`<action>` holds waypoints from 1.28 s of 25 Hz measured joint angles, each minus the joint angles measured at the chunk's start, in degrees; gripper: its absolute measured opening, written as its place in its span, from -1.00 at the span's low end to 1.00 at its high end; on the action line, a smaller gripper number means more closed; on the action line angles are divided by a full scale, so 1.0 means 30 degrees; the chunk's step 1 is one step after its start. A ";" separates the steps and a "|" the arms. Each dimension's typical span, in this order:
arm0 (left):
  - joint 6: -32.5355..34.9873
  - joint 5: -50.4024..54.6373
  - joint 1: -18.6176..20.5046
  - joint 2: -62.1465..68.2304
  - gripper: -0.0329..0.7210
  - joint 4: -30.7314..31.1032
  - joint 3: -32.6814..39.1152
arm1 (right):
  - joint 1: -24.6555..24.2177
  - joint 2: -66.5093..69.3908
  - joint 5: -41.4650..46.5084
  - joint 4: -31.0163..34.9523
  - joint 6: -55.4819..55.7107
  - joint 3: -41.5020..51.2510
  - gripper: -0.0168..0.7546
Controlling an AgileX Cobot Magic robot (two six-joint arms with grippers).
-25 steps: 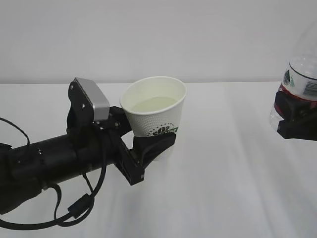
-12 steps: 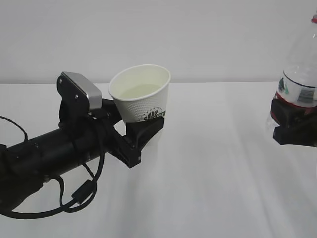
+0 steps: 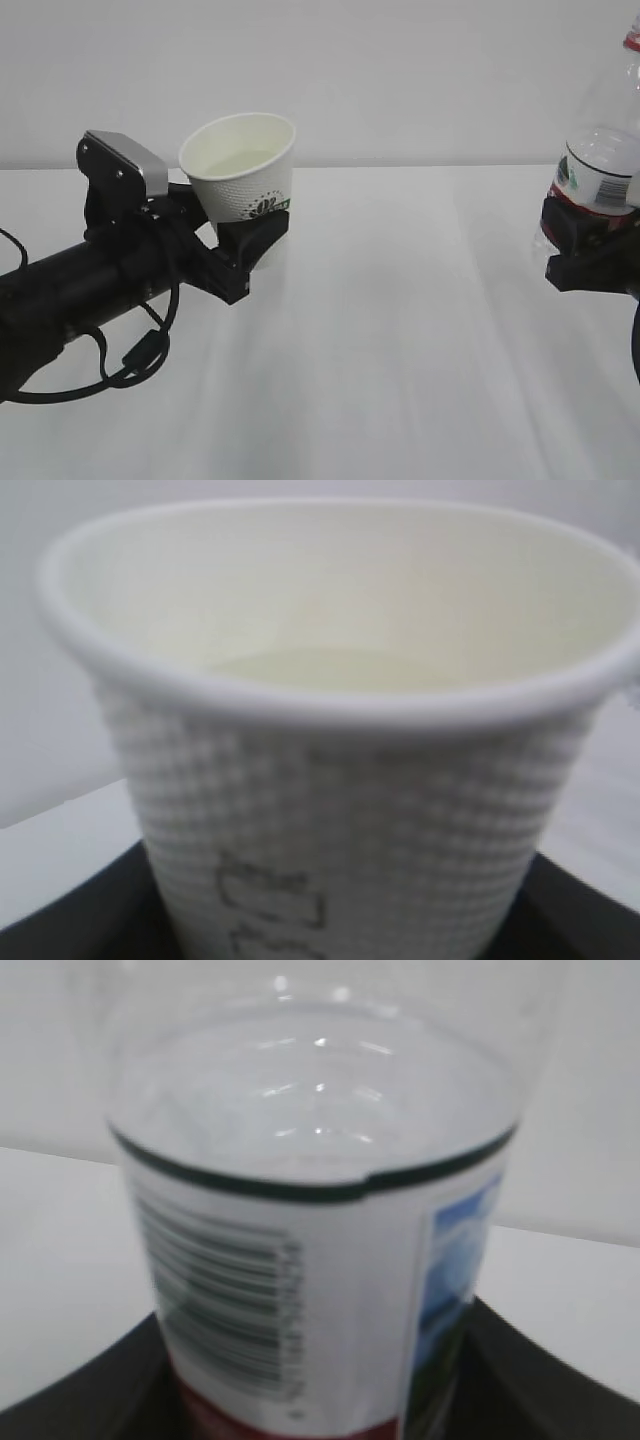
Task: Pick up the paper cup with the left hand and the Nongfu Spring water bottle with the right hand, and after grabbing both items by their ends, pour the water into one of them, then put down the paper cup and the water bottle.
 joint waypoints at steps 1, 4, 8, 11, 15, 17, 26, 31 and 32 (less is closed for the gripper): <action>0.0000 0.0000 0.0224 0.0000 0.43 0.0000 0.0000 | 0.0000 0.0000 0.0000 0.0000 0.0000 0.0000 0.20; 0.0031 0.0000 0.0866 0.0000 0.43 0.0000 0.0000 | 0.0000 0.0000 0.0000 0.0000 0.0000 0.0000 0.20; 0.0031 0.0000 0.1632 0.0000 0.43 -0.0016 0.0000 | 0.0000 0.0000 0.0000 -0.0031 0.0000 0.0000 0.20; 0.0031 0.0000 0.2031 0.0000 0.43 -0.0016 0.0000 | 0.0000 0.0000 0.0000 -0.0031 0.0000 0.0000 0.20; 0.0031 0.0000 0.2486 0.0000 0.43 -0.0016 0.0000 | 0.0000 0.0006 0.0000 -0.0031 0.0000 0.0000 0.20; 0.0031 0.0000 0.2715 0.0000 0.43 -0.0016 0.0000 | 0.0000 0.0006 0.0000 -0.0031 0.0000 0.0000 0.20; 0.0031 0.0000 0.4187 0.0000 0.43 -0.0016 0.0000 | 0.0000 0.0039 -0.0044 -0.0031 0.0000 0.0000 0.20; 0.0031 0.0000 0.5022 0.0000 0.43 -0.0185 0.0000 | 0.0000 0.0039 -0.0053 -0.0031 0.0000 0.0000 0.20; 0.0031 0.0000 0.5173 0.0000 0.43 -0.0417 0.0000 | 0.0000 0.0039 -0.0053 -0.0031 0.0000 0.0000 0.20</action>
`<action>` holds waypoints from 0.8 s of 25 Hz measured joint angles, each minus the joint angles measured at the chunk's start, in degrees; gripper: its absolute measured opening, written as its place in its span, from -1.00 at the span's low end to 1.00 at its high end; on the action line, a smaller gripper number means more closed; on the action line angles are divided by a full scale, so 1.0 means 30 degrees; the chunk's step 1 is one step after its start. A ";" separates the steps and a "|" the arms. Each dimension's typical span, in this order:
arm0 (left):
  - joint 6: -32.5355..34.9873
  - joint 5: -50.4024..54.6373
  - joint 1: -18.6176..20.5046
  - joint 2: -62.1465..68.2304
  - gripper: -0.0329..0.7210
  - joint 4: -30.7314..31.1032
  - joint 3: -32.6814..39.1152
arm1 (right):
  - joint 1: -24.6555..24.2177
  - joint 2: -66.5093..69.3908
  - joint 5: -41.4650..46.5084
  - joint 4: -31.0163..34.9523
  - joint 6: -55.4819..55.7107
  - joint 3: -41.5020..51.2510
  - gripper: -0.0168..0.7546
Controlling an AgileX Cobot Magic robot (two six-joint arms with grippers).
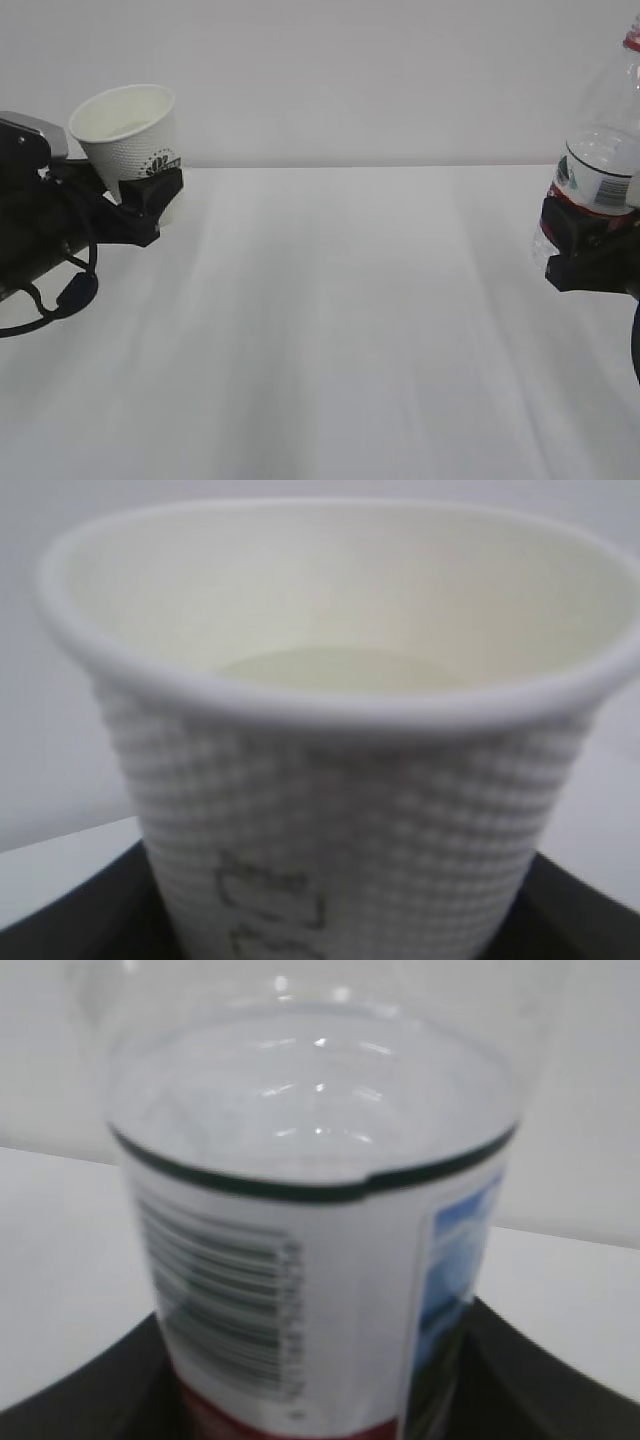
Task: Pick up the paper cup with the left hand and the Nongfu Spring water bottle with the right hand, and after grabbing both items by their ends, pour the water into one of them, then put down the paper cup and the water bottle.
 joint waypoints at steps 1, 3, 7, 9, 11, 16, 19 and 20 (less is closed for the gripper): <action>0.0000 0.0000 0.0143 0.0000 0.43 -0.0220 0.0000 | 0.0000 0.0000 -0.0032 0.0000 0.0000 0.0000 0.20; 0.0000 0.0000 0.0358 0.0000 0.43 -0.0577 0.0000 | 0.0000 0.0000 -0.0032 0.0000 0.0000 0.0000 0.20; 0.0000 0.0000 0.0878 0.0000 0.43 -0.1180 0.0000 | 0.0000 0.0000 -0.0032 0.0000 0.0000 0.0000 0.20; 0.0000 0.0000 0.1203 0.0000 0.43 -0.1265 0.0000 | 0.0000 0.0000 -0.0032 0.0000 0.0000 0.0000 0.20; 0.0000 0.0000 0.1486 0.0000 0.43 -0.1344 0.0000 | 0.0000 0.0000 -0.0032 0.0000 0.0000 0.0000 0.20; 0.0000 0.0000 0.2295 0.0000 0.43 -0.1384 0.0000 | 0.0000 0.0000 -0.0032 0.0000 0.0000 0.0000 0.20; 0.0000 0.0000 0.2766 0.0000 0.43 -0.1422 0.0000 | 0.0000 0.0000 -0.0040 0.0000 0.0000 0.0000 0.20; 0.0000 0.0000 0.2903 0.0000 0.43 -0.1422 0.0000 | 0.0000 0.0000 -0.0072 0.0000 0.0000 0.0000 0.20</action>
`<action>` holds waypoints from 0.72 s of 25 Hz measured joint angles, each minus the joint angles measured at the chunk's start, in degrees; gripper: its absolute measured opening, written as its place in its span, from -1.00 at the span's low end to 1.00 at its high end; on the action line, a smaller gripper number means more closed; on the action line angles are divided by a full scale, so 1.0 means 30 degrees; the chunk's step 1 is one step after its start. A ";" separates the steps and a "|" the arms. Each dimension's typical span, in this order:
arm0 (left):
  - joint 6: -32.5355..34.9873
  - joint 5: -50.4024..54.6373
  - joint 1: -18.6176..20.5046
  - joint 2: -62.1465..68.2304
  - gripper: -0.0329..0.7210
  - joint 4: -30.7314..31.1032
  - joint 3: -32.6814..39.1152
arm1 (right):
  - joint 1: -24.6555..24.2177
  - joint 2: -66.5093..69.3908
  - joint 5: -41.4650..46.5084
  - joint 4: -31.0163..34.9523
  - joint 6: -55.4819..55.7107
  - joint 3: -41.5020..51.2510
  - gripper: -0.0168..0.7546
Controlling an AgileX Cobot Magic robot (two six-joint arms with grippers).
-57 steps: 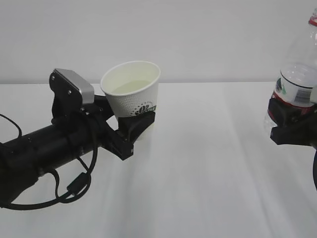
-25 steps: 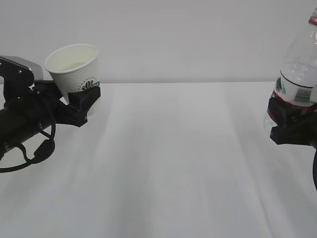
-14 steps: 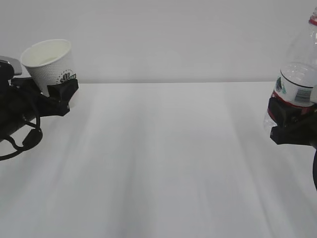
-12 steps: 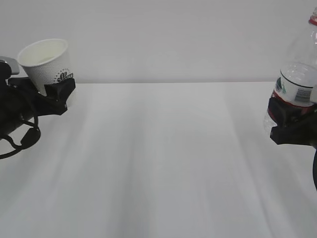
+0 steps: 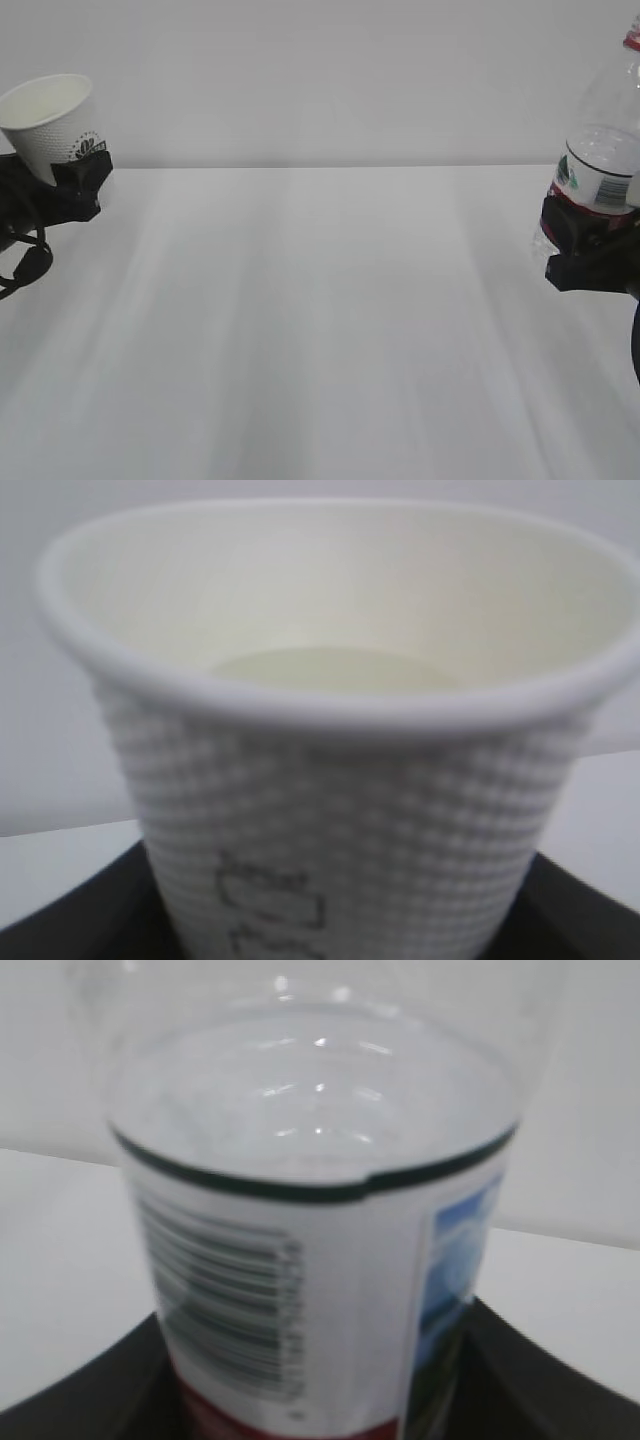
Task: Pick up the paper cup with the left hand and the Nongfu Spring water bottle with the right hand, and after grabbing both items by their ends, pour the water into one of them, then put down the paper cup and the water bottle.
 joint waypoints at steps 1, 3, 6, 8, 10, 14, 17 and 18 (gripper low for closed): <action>0.0000 0.0000 0.0172 0.0000 0.43 0.0000 0.0000 | 0.0000 0.0000 0.0000 0.0000 0.0000 0.0000 0.20; 0.0009 0.0000 0.0499 0.0000 0.43 0.0000 0.0000 | 0.0000 0.0000 -0.0008 0.0000 0.0000 0.0000 0.20; 0.0041 0.0000 0.0921 0.0000 0.43 -0.0027 0.0000 | 0.0000 0.0000 -0.0079 0.0000 0.0000 0.0000 0.20; 0.0041 0.0000 0.1123 0.0000 0.43 -0.0039 0.0000 | 0.0000 0.0000 -0.0201 0.0000 0.0000 0.0000 0.19; 0.0041 0.0000 0.1245 0.0000 0.43 -0.0072 0.0000 | 0.0000 0.0000 -0.0281 0.0000 0.0000 0.0000 0.19; 0.0041 -0.0087 0.1294 0.0127 0.43 -0.0475 0.0000 | 0.0000 0.0000 -0.0310 0.0000 0.0000 0.0000 0.19; 0.0041 -0.0332 0.1294 0.0630 0.43 -0.0684 0.0000 | 0.0000 0.0000 -0.0310 0.0000 0.0000 0.0000 0.19; 0.0041 -0.0332 0.1309 0.0851 0.43 -0.0684 0.0000 | 0.0000 0.0000 -0.0310 0.0000 0.0000 0.0000 0.19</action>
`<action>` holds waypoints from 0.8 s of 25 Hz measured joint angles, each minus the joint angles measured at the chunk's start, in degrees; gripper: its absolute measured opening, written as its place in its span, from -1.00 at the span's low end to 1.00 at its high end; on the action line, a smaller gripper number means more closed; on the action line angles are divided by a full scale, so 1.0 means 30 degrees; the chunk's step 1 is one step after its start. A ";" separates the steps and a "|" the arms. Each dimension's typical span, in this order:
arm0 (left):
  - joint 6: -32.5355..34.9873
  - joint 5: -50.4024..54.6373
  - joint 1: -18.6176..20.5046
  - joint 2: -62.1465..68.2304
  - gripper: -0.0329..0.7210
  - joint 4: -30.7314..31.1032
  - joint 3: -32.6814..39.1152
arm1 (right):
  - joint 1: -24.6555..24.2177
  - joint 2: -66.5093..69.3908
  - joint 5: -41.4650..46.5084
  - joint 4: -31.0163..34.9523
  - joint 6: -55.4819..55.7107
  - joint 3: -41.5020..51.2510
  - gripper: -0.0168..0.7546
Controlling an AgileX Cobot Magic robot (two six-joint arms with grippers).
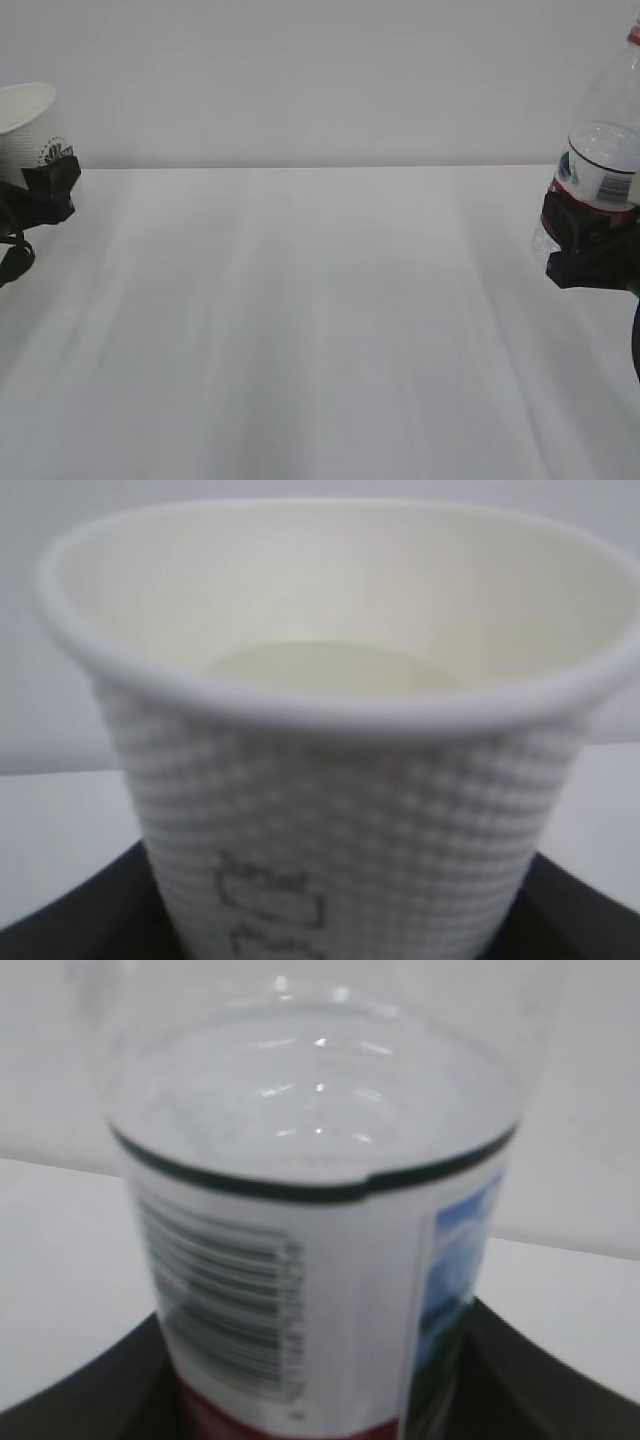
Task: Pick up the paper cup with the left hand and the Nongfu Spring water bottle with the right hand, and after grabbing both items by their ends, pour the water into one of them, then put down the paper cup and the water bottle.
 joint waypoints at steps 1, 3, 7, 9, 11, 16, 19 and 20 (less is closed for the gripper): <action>0.0000 0.0000 0.0000 0.0226 0.43 0.0000 0.0000 | 0.0000 0.0000 0.0000 0.0000 -0.0023 0.0000 0.19; 0.0000 0.0000 0.0000 0.0586 0.43 -0.0042 0.0000 | 0.0000 0.0000 0.0000 0.0000 -0.0023 0.0000 0.19; 0.0000 0.0000 0.0000 0.1107 0.43 -0.0086 0.0000 | 0.0000 0.0000 0.0000 0.0000 -0.0070 0.0000 0.19; 0.0000 0.0000 0.0000 0.1382 0.43 -0.0086 0.0000 | 0.0000 0.0000 0.0000 0.0000 -0.0117 0.0000 0.19; 0.0008 -0.0018 0.0000 0.1695 0.43 -0.0122 -0.0032 | 0.0000 0.0000 0.0000 0.0000 -0.0136 0.0000 0.19; 0.0008 -0.0018 0.0000 0.2354 0.43 -0.0122 -0.0464 | 0.0000 0.0000 -0.0011 0.0000 -0.0136 0.0000 0.19; 0.0008 -0.0018 0.0000 0.2535 0.43 -0.0122 -0.0735 | 0.0000 0.0000 -0.0011 0.0000 -0.0136 0.0000 0.19; 0.0008 -0.0018 0.0000 0.2535 0.43 -0.0122 -0.0884 | 0.0000 0.0000 -0.0011 0.0000 -0.0136 0.0000 0.19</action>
